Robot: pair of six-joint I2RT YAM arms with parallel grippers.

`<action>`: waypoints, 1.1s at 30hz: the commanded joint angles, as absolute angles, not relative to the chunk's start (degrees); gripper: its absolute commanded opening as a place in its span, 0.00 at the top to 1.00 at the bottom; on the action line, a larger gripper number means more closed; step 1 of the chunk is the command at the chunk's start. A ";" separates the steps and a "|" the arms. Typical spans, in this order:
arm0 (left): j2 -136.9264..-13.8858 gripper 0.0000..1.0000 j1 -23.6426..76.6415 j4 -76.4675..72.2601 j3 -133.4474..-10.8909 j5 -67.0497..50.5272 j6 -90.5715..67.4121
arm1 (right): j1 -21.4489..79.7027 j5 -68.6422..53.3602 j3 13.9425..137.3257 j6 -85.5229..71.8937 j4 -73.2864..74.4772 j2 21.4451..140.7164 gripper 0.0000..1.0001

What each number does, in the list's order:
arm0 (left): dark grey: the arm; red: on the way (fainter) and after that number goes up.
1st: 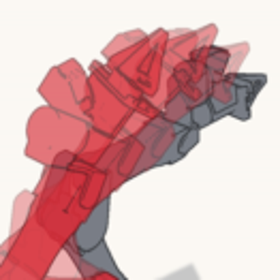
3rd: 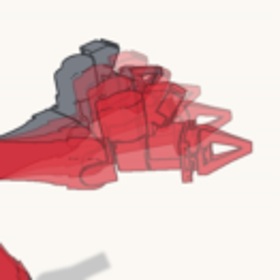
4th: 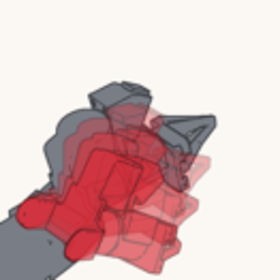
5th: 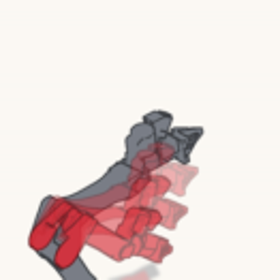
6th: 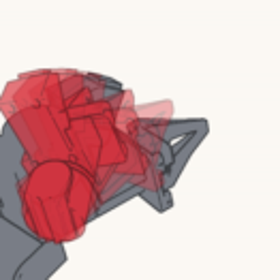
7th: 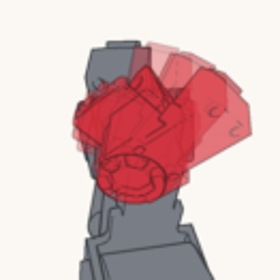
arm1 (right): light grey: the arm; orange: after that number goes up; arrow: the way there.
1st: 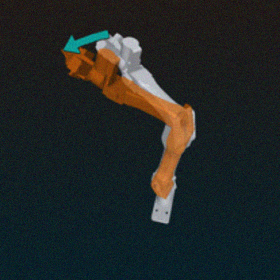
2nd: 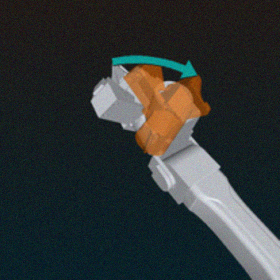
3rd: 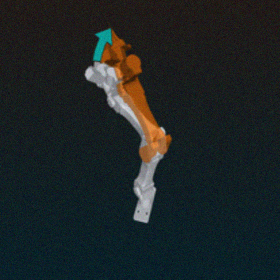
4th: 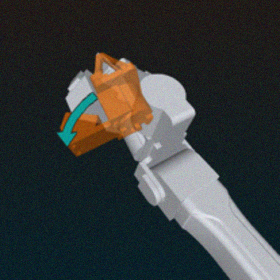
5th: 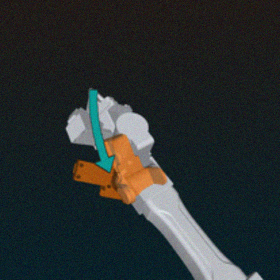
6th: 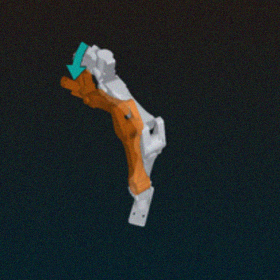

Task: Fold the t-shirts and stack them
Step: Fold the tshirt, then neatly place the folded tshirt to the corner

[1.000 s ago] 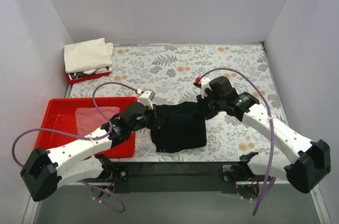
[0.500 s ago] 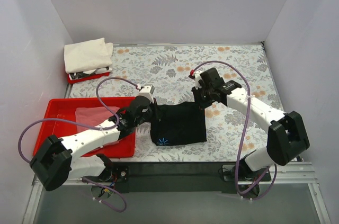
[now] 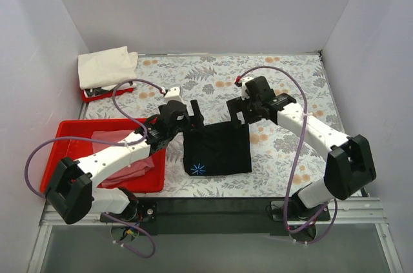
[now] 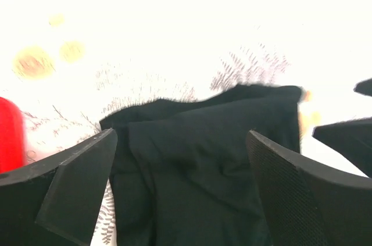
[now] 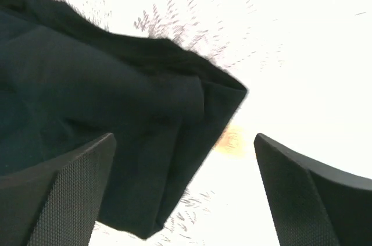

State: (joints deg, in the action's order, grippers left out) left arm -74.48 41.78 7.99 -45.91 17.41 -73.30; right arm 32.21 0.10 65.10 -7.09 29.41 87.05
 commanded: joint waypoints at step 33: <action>-68.55 0.10 35.68 7.39 -28.92 -7.64 -86.04 | 39.55 -0.79 42.10 -15.38 12.48 78.30 0.05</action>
